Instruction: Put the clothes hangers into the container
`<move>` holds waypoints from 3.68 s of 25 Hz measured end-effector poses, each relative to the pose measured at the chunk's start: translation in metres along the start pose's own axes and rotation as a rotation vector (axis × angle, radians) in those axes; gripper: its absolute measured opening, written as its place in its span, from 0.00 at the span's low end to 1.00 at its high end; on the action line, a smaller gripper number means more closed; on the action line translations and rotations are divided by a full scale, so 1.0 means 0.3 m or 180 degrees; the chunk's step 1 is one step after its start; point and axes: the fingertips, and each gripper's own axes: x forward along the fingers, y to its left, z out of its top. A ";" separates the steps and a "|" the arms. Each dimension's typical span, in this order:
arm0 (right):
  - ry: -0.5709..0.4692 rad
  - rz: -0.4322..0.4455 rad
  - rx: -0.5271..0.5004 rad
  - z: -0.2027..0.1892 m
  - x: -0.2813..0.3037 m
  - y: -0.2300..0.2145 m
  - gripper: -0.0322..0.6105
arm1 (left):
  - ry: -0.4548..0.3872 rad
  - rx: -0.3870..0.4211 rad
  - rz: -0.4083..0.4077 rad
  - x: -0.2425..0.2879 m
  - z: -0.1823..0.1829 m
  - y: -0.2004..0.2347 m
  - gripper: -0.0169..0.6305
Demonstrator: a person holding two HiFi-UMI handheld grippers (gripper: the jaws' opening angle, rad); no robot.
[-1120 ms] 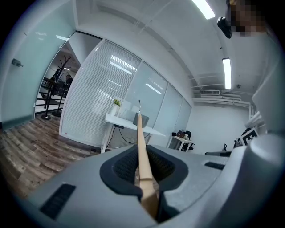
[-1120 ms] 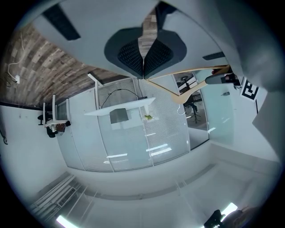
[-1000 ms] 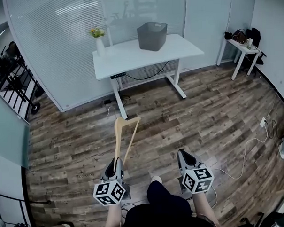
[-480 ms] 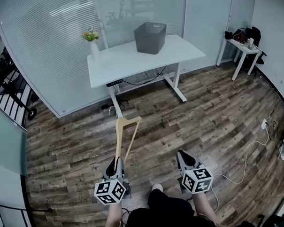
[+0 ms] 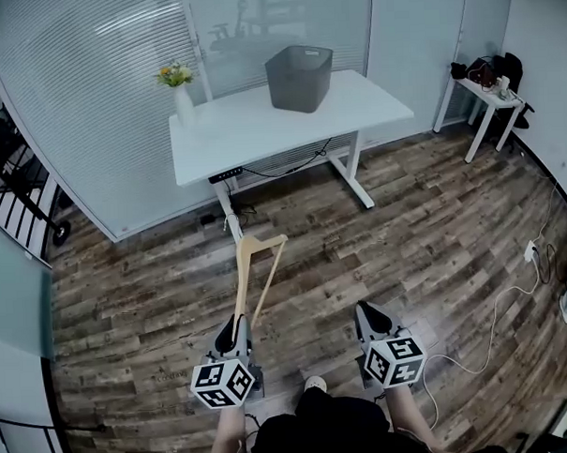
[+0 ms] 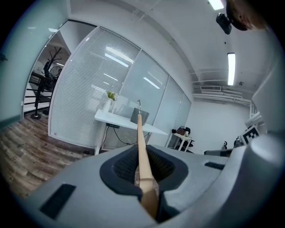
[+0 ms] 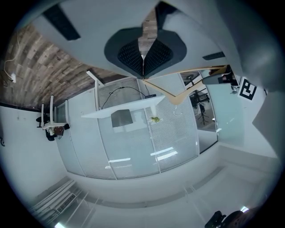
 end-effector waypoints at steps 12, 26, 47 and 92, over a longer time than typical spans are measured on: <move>0.0067 0.0085 -0.0059 0.008 0.071 0.005 0.09 | -0.0091 -0.0025 0.0027 0.025 0.036 0.023 0.12; 0.0122 -0.0007 0.0069 -0.040 0.083 -0.010 0.10 | 0.0024 -0.0008 -0.0024 0.046 0.009 0.031 0.11; -0.0009 0.0009 0.0002 0.279 0.511 -0.225 0.09 | -0.0038 0.0015 -0.0084 0.553 0.216 0.046 0.11; -0.0106 -0.0107 -0.0079 0.542 1.104 -0.322 0.10 | -0.0403 0.0115 -0.0251 1.139 0.606 0.283 0.11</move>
